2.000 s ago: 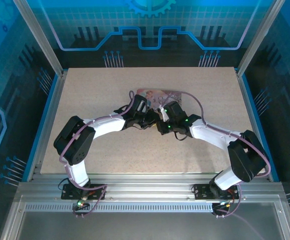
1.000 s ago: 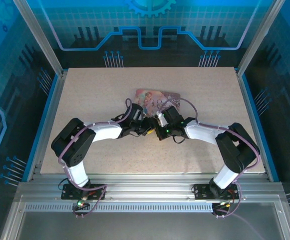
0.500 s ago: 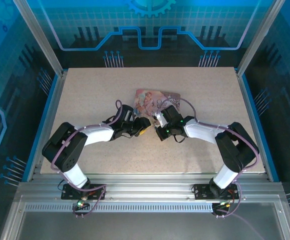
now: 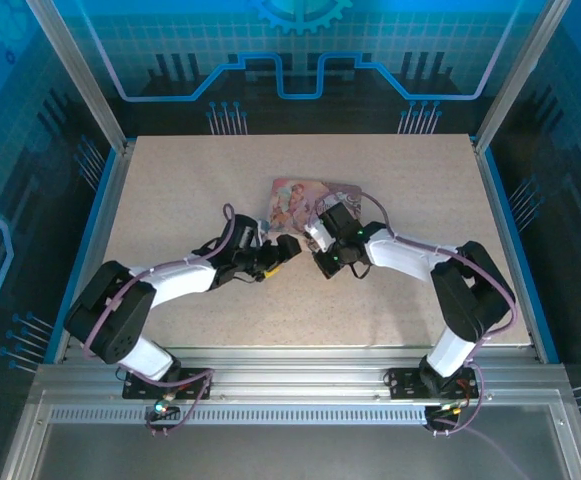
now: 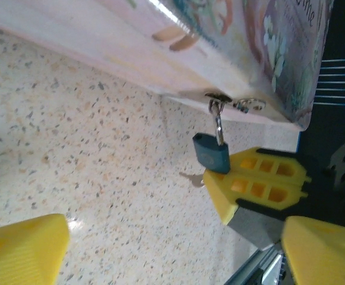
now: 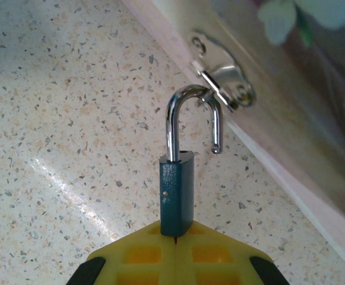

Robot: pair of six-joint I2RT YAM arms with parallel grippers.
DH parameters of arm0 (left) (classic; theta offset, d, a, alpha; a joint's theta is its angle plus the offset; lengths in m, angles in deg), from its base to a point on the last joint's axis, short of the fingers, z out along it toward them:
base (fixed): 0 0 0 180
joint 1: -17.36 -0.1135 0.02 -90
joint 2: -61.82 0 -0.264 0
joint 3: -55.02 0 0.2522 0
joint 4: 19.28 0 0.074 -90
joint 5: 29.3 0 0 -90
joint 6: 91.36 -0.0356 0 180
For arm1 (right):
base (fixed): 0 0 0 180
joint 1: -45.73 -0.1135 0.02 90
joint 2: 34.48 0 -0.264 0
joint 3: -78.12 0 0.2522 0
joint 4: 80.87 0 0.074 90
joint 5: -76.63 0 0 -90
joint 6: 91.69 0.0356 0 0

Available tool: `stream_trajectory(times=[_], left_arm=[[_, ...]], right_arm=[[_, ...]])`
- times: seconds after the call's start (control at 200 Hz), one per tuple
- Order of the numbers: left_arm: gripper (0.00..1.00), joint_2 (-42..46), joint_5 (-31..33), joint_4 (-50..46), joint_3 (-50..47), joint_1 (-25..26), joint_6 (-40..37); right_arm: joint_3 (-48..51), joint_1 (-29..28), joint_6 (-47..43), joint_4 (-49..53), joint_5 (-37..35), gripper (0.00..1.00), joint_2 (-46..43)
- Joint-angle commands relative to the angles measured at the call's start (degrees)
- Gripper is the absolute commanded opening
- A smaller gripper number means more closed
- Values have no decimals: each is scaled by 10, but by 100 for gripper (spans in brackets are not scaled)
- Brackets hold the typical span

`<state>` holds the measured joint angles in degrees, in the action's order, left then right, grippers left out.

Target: Unlock a padlock with a key

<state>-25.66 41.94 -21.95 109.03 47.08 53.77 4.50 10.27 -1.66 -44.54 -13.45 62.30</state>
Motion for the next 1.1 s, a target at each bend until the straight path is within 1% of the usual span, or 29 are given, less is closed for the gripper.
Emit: stream_trajectory(times=[0.0, 0.2, 0.42, 0.685, 0.835, 0.931, 1.096], left_arm=[[99, 22, -7, -33, -12, -5, -30], [99, 43, -4, -67, -15, -5, -54], [99, 54, -9, -69, -27, -16, -55], [99, 57, -15, -64, -37, -19, -56], [99, 61, -16, -71, -38, -19, -65], [99, 59, -25, -76, -35, -19, -71], [99, 69, -30, -89, -38, -19, -83]], right_arm=[[-42, 0, -42, 62, -9, 0, 17], [-60, 0, -75, 94, 0, 0, 30], [-72, -6, -123, 130, -34, 0, 59], [-60, -8, -165, 111, -50, 0, 50], [-63, -8, -203, 117, -74, 0, 42], [-71, -6, -228, 136, -70, 0, 47], [-71, 4, -239, 146, -25, 0, 32]])
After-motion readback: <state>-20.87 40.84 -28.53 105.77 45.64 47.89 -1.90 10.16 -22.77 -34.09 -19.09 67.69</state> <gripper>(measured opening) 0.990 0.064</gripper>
